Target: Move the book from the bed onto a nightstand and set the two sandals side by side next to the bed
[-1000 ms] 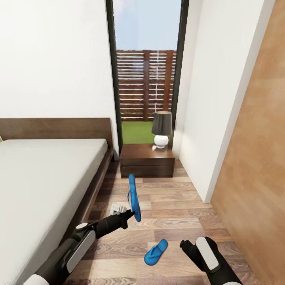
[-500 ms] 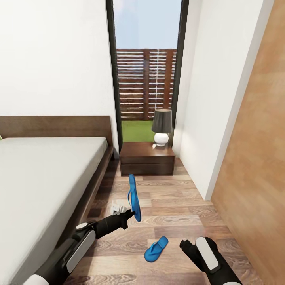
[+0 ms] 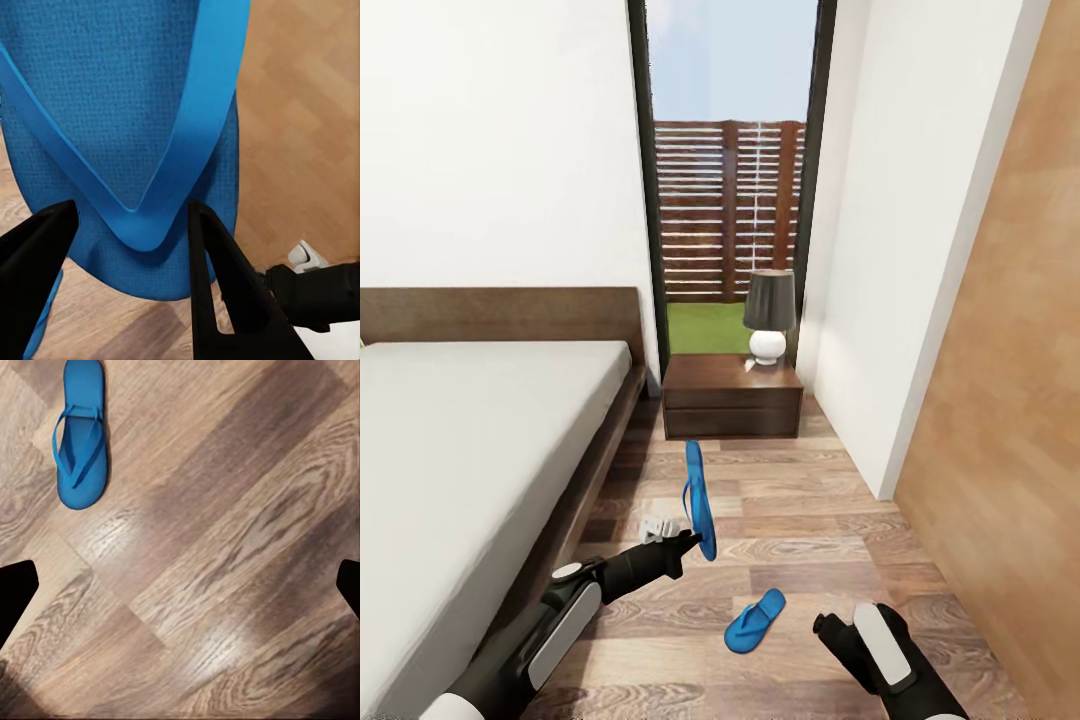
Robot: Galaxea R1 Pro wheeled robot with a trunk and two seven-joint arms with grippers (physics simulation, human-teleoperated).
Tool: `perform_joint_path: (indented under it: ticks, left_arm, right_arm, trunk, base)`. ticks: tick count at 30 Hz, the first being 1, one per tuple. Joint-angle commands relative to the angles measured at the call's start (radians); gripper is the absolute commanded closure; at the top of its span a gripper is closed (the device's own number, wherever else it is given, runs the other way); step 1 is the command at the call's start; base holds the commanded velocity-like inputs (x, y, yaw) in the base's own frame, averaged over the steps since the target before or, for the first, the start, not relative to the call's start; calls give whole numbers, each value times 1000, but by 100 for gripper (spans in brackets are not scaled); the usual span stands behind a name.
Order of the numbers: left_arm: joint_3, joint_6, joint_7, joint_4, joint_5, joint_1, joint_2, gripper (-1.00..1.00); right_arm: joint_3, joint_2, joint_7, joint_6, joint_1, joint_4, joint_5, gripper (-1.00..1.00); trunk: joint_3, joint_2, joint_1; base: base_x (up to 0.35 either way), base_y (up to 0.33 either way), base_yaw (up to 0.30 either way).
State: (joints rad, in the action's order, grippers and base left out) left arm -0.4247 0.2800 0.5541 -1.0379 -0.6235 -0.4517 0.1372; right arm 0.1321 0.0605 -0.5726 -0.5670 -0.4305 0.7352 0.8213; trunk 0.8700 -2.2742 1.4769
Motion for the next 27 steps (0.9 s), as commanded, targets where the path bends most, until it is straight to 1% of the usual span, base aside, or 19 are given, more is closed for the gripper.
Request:
perform_joint_path:
  ticks: [1, 3, 4, 6, 8, 12, 15, 21, 26, 27]
  left_arm:
    - [-1, 8, 0, -1, -12, -1, 1, 100]
    - [-2, 8, 0, -1, -12, -1, 0, 100]
    - [-2, 8, 0, -1, -12, -1, 0, 100]
    - [-2, 8, 0, -1, -12, -1, -1, 100]
    - [-3, 8, 1, -1, -12, -1, -1, 100]
    - [-3, 8, 1, -2, -12, -1, -1, 100]
    - [-4, 8, 1, -2, -12, -1, -1, 100]
    - [-5, 8, 1, -2, -12, -1, -1, 100]
    - [-5, 8, 0, -1, -11, -1, -11, 100]
    - [-5, 8, 1, -1, -11, -1, -12, 100]
  right_arm:
    - [3, 1, -7, -1, -1, -13, 9, -100]
    - [3, 1, -4, 4, -1, -86, 9, -100]
    - [3, 0, -3, 34, -1, -160, 9, -100]
    - [3, 0, -2, 78, -1, -213, 9, -100]
    - [4, -1, -2, 104, -1, -252, 9, -100]
    - [4, -1, 0, 119, -1, -287, 9, -100]
    - [4, -1, 0, 121, -1, -294, 9, -100]
    - [4, 0, 0, 122, -1, -286, 9, -100]
    - [4, 1, 0, 122, -1, -279, 9, -100]
    - [4, 0, 0, 122, -1, -278, 9, -100]
  trunk:
    - [4, -8, 4]
    - [10, -22, 11]
    - [14, -29, 15]
    - [20, -43, 23]
    - [26, -57, 31]
    - [39, -85, 46]
    - [48, -106, 57]
    - [67, -148, 80]
    - [83, -183, 100]
    - [83, -183, 100]
  base:
    - [0, 0, 0]
    - [0, 0, 0]
    - [0, 0, 0]
    - [0, 0, 0]
    - [0, 0, 0]
    - [0, 0, 0]
    - [0, 0, 0]
    - [0, 0, 0]
    - [0, 0, 0]
    - [0, 0, 0]
